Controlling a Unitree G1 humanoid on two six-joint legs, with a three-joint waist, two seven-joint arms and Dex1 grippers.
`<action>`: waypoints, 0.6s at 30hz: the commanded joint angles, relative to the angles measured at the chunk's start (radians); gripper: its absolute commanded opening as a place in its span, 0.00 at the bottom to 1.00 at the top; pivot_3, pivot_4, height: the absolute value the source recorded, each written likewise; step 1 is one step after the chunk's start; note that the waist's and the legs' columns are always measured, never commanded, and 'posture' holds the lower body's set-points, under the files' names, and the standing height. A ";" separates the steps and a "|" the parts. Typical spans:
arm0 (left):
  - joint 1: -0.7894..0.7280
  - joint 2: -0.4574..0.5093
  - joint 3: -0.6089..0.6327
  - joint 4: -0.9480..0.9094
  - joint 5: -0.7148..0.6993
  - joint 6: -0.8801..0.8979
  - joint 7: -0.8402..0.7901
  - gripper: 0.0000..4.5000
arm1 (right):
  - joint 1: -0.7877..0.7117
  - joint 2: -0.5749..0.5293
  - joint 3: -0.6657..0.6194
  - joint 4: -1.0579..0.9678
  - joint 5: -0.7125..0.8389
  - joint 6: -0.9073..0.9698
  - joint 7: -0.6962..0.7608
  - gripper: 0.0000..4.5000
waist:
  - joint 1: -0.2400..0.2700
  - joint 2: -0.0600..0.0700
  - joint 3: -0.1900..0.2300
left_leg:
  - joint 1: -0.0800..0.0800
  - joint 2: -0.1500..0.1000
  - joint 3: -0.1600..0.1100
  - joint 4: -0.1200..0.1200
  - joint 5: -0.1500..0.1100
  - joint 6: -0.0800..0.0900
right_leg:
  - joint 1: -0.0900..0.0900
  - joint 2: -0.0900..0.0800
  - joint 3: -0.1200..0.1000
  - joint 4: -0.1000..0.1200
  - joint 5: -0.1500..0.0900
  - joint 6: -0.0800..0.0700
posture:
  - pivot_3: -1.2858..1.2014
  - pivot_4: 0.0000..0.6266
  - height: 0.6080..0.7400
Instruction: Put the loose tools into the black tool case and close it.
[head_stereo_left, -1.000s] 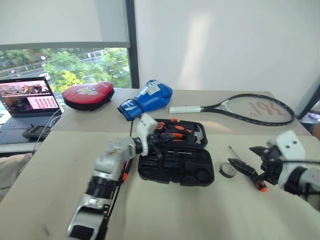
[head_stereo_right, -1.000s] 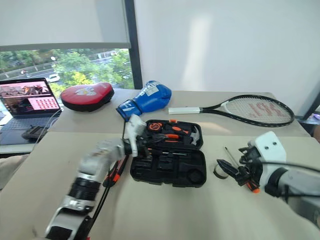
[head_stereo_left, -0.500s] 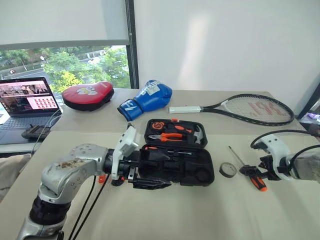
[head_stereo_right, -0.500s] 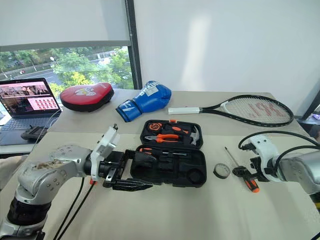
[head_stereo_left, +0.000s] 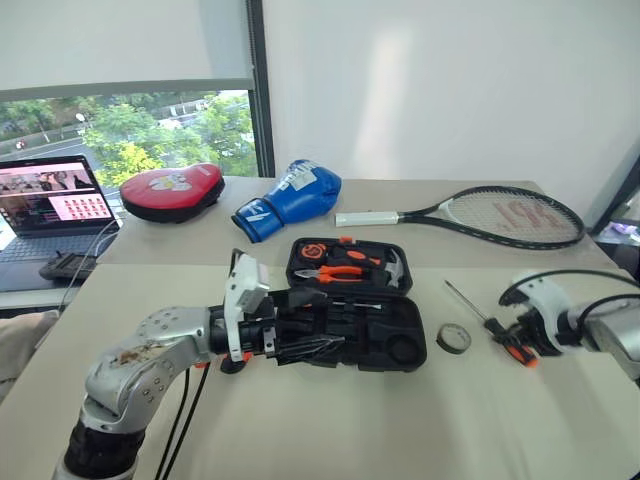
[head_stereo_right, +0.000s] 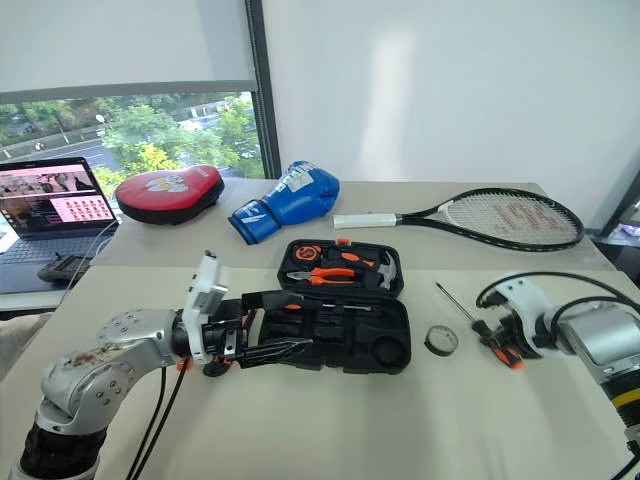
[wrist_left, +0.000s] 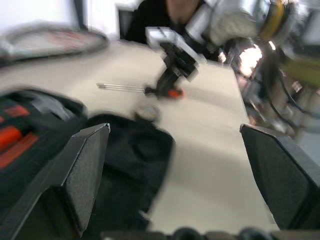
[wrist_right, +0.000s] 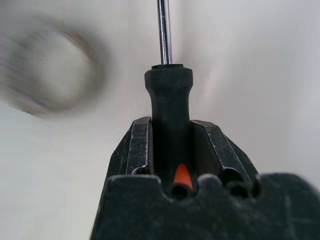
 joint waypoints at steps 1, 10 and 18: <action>0.101 0.036 0.192 -0.007 -0.133 -0.014 -0.030 1.00 | -0.201 0.127 0.078 -0.220 0.046 0.080 0.064 0.18 | -0.016 0.000 0.000 | 0.002 0.001 -0.001 -0.001 0.001 -0.002 | 0.000 0.001 0.000 0.000 0.000 -0.001 | 0.52 0.24 1.00; 0.293 0.196 0.364 0.071 -0.118 -0.084 -0.158 1.00 | -0.400 0.366 0.477 -0.025 -0.232 -0.128 0.220 0.18 | 0.017 -0.003 0.003 | 0.004 0.003 -0.003 -0.008 0.002 -0.010 | -0.001 0.007 -0.004 0.001 -0.001 -0.009 | 0.52 0.24 1.00; 0.339 0.210 0.386 0.035 -0.122 -0.113 -0.138 1.00 | -0.463 0.405 0.548 0.180 -0.388 -0.311 0.373 0.18 | 0.005 -0.003 0.003 | 0.007 0.000 -0.001 -0.005 0.001 -0.006 | 0.003 0.003 -0.003 0.000 0.000 -0.008 | 0.52 0.24 1.00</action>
